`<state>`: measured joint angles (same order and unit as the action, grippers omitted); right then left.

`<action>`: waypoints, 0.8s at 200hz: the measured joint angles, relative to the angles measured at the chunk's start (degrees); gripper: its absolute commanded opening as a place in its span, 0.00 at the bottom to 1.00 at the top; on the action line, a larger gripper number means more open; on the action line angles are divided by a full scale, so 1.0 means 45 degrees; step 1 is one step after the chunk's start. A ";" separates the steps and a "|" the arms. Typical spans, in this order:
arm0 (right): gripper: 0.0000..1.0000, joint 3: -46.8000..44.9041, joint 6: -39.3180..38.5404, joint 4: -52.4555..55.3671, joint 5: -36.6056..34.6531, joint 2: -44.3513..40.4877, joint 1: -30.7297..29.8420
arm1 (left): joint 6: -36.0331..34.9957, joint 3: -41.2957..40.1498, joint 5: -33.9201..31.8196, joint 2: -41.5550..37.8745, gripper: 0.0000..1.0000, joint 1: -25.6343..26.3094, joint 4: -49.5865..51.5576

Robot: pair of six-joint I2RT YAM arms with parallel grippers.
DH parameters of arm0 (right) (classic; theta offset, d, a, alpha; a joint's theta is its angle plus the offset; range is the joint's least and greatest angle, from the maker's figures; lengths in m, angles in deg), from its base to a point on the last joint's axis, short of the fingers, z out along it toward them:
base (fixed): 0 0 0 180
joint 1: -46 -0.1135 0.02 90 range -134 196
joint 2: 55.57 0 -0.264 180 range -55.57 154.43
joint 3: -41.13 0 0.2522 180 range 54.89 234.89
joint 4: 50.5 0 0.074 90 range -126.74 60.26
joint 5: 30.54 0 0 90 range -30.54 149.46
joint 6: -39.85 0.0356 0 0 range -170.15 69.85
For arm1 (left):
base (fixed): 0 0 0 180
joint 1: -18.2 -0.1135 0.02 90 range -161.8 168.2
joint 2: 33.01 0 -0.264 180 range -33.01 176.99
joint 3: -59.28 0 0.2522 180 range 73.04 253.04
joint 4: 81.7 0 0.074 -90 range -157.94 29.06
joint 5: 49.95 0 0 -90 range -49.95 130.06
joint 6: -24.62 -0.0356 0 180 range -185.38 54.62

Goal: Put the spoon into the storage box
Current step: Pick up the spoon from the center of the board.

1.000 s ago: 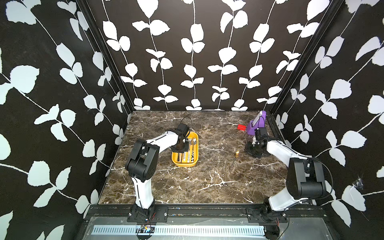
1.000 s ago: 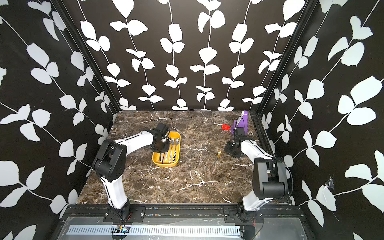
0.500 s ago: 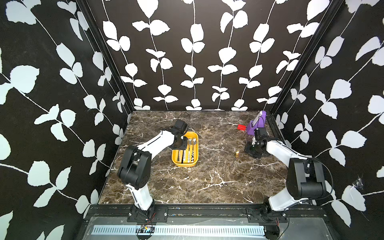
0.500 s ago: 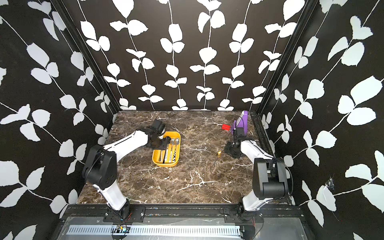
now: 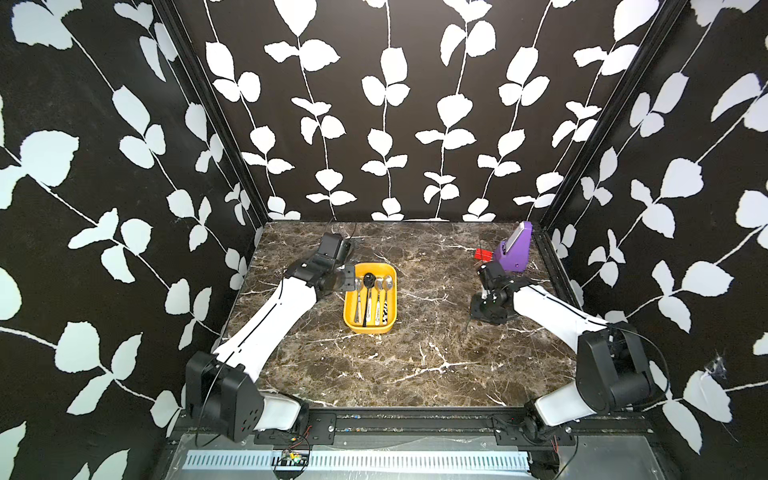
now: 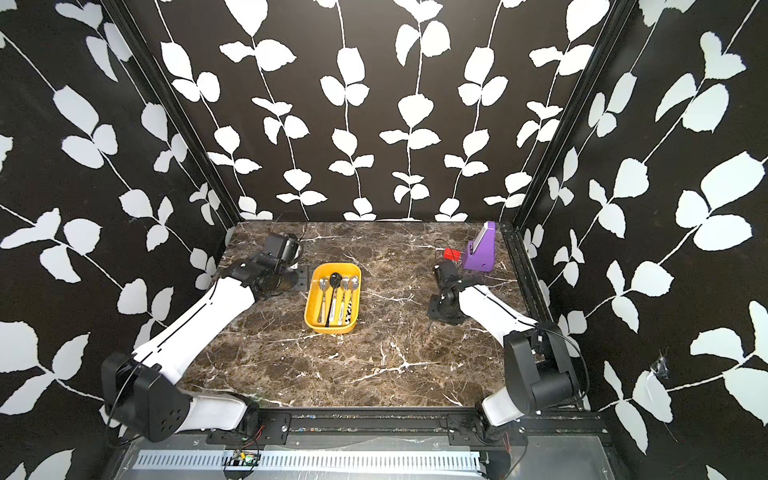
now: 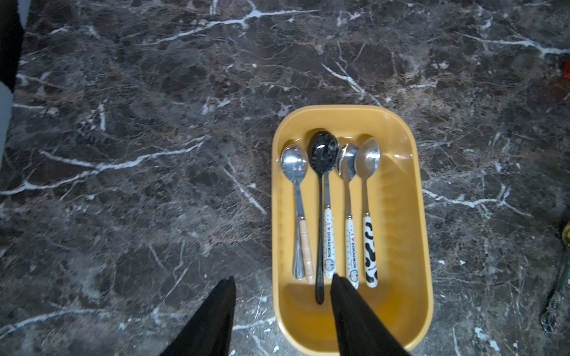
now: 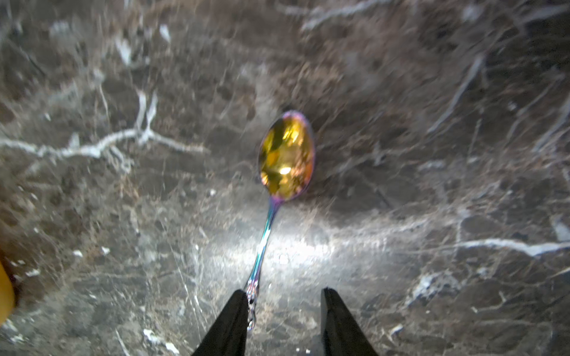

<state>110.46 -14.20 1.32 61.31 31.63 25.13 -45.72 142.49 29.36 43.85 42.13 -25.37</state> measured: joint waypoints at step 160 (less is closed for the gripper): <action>0.23 0.1175 0.0787 0.0083 -0.0889 0.3021 -0.0835 | -0.0073 -0.0792 -0.0136 -0.0403 0.56 -0.0189 0.0185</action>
<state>115.75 -10.66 1.70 57.31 45.22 21.38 -46.05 138.92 28.74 42.04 41.27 -24.54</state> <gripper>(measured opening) 0.267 0.557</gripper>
